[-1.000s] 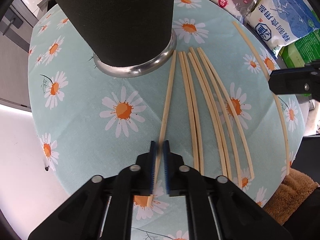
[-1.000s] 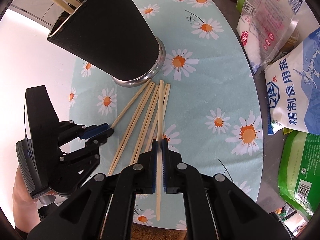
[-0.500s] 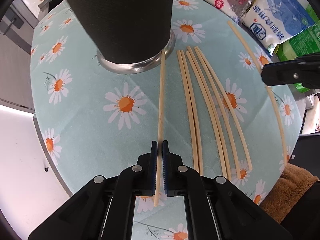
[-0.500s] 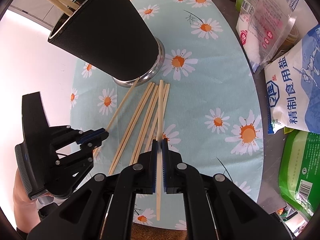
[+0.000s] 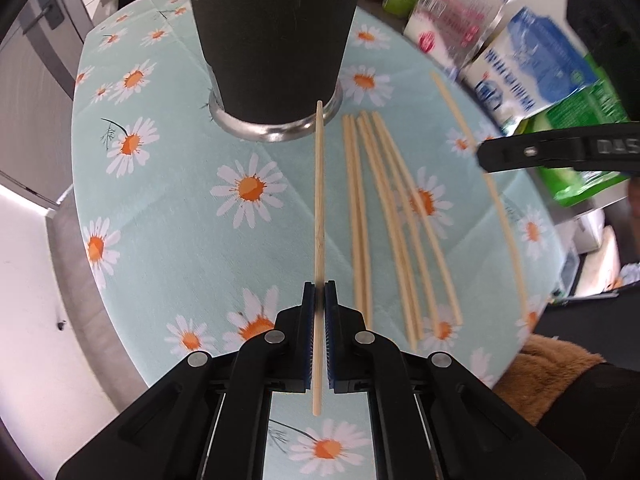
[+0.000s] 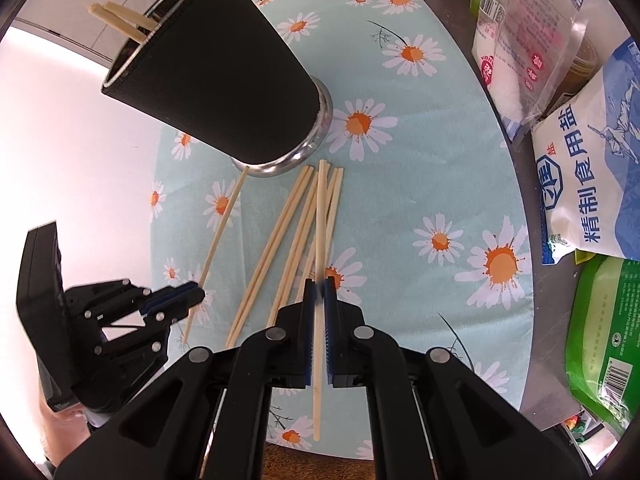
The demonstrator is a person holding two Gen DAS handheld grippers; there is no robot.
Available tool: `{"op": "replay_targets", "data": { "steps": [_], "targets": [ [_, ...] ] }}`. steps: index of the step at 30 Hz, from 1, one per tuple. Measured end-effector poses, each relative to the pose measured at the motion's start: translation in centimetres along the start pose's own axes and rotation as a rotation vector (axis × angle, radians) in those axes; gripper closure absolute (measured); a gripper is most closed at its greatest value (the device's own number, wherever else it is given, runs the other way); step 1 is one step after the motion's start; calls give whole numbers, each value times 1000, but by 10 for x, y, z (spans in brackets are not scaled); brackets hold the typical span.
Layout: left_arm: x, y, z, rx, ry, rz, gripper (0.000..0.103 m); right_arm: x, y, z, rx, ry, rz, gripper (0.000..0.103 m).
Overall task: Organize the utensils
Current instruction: 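Lift both held chopsticks and carry them over the black holder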
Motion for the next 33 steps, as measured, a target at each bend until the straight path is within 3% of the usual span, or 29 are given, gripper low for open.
{"op": "replay_targets", "data": {
  "steps": [9, 17, 25, 33],
  "targets": [
    [-19, 5, 55, -200, 157, 59, 99, 18, 1, 13, -42, -140, 46, 98],
    [-32, -7, 89, -385, 216, 98, 99, 35, -3, 45, -139, -252, 137, 98],
    [-30, -28, 136, -612, 271, 126, 99, 56, -16, 90, -305, -264, 263, 98],
    [-21, -53, 169, -783, 269, 146, 99, 76, -40, 134, -468, -267, 340, 98]
  ]
}}
Point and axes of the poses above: each gripper's, at about its wrist camera, not at the fingertips, and z roughly against the way its jaws point, x to its left, y to its underside, the point moved 8 cm from there along -z, roughly the way its jaws point, and after that the axes turned 5 degrees about z, right-handed, at the moved point
